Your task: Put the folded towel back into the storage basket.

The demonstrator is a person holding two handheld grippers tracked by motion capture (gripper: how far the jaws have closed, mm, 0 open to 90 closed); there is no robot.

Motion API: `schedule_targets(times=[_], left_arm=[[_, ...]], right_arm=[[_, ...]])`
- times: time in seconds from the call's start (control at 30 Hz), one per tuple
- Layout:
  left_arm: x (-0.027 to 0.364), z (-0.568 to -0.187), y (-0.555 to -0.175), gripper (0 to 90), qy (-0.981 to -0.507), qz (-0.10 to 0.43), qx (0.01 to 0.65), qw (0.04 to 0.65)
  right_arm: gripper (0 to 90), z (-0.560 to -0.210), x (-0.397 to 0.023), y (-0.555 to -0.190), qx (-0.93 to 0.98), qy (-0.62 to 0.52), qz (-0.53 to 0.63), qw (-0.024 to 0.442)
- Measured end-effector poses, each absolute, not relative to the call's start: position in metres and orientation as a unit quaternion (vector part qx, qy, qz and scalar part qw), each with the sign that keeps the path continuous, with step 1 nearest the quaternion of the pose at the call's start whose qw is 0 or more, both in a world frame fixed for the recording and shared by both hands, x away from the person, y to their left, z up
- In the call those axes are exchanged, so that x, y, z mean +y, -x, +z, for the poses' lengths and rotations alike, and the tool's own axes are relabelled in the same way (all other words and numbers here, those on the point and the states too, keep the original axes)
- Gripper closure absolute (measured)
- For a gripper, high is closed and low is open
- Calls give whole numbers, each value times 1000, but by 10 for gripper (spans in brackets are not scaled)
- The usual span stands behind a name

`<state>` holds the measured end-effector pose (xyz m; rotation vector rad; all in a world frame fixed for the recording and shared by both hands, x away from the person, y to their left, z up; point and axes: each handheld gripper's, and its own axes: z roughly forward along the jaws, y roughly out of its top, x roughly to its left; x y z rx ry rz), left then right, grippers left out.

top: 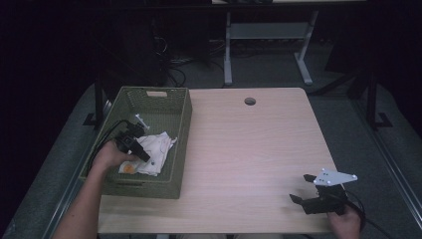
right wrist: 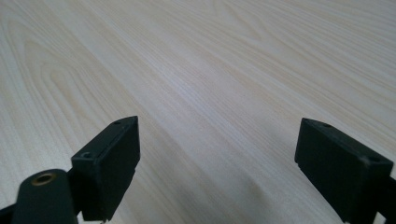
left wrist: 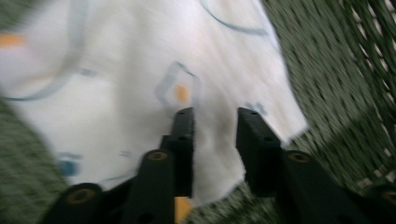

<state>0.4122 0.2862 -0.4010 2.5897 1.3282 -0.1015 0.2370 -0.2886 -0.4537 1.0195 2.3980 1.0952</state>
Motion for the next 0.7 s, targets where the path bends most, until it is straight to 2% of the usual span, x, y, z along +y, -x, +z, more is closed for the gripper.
schedule_targets(times=[0.17,0.27,0.43,0.53,0.7], left_arm=[[293,-406,-427,795,-865,-4,487,119],[290,-419,-433,834,-866,1,492,92],[289,-420,-436,828,-865,2,496,79],[297,-405,-436,818,-850,22,511,128],[298,-412,-440,819,-850,22,515,110]], right_arm=[[135,-455,-288,-239,839,-358,379,158],[136,-456,-288,-240,838,-358,379,158],[135,-456,-289,-240,838,-360,379,156],[135,-456,-290,-240,839,-358,379,158],[135,-456,-288,-240,838,-357,380,158]])
